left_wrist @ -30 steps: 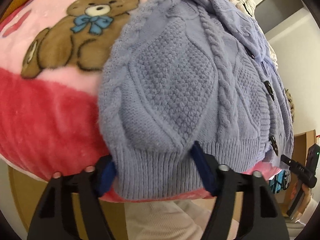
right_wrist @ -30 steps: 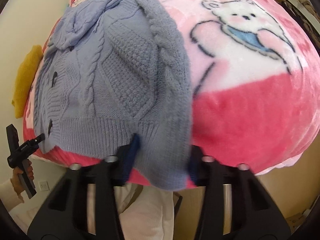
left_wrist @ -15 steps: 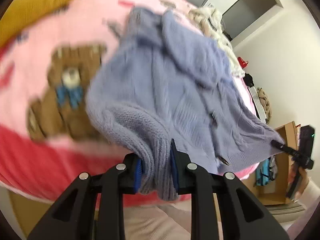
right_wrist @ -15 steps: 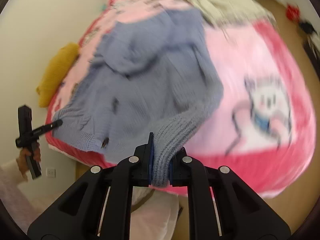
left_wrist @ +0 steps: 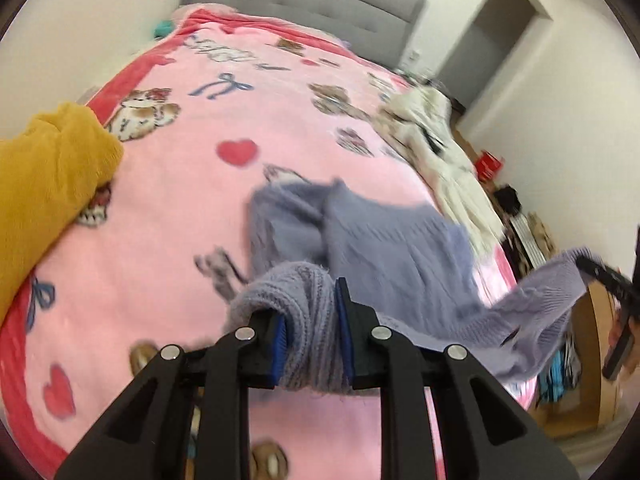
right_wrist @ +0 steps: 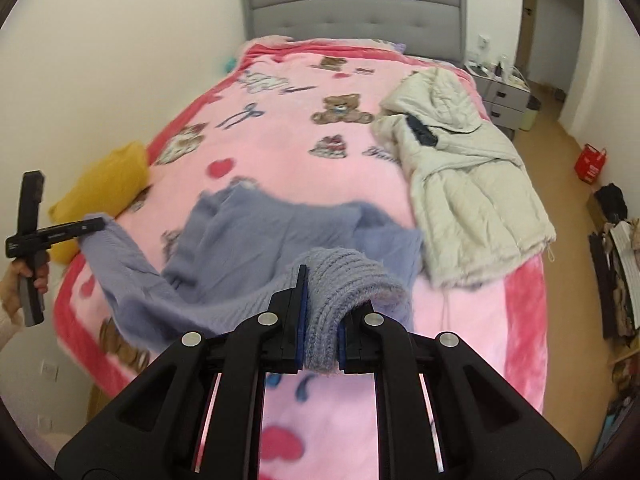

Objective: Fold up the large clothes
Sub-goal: 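Fold the hem over the cardigan bundle with both grippers and release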

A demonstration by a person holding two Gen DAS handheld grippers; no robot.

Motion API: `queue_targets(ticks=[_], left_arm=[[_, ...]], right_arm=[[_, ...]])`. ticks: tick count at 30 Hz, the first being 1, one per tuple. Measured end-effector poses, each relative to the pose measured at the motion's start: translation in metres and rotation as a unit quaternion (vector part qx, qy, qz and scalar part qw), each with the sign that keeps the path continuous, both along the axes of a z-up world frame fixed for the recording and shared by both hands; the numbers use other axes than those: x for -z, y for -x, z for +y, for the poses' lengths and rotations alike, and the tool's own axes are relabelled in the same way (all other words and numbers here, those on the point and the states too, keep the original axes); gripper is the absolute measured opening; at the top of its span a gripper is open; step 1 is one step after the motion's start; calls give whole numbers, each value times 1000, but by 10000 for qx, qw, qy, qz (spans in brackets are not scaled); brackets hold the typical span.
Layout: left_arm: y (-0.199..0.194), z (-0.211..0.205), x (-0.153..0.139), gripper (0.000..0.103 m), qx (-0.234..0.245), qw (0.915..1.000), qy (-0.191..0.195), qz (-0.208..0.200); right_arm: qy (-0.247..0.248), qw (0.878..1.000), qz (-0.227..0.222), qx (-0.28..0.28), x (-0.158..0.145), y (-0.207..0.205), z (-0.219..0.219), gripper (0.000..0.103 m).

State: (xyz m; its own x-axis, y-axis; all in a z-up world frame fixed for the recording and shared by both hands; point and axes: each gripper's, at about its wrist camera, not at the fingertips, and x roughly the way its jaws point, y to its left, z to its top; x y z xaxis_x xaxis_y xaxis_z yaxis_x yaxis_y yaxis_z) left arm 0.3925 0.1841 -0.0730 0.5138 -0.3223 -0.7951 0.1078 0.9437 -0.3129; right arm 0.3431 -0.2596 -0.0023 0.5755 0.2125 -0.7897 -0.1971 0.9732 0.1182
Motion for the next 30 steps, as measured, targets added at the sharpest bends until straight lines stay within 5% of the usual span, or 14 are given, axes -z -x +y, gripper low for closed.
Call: queue_targets(ticks=[4, 9, 15, 18, 26, 30], left_arm=[[-65, 13, 17, 21, -167, 9997, -65, 185], [-152, -7, 64, 21, -245, 9979, -228, 554], [-211, -31, 85, 21, -362, 9976, -165, 570], [-243, -31, 111, 21, -703, 9930, -210, 930], [-265, -49, 171, 19, -438, 9851, -975, 1347], [-268, -44, 180, 27, -531, 9867, -748, 1343]], right_arm=[[93, 9989, 122, 445, 22, -68, -14, 10], [192, 9947, 479, 884, 89, -159, -35, 10], [65, 9846, 795, 1555, 144, -214, -62, 10], [33, 9819, 943, 1641, 170, -235, -67, 10], [399, 9748, 1726, 1356, 247, -280, -52, 11], [630, 9769, 1715, 1105, 261, -280, -44, 14]])
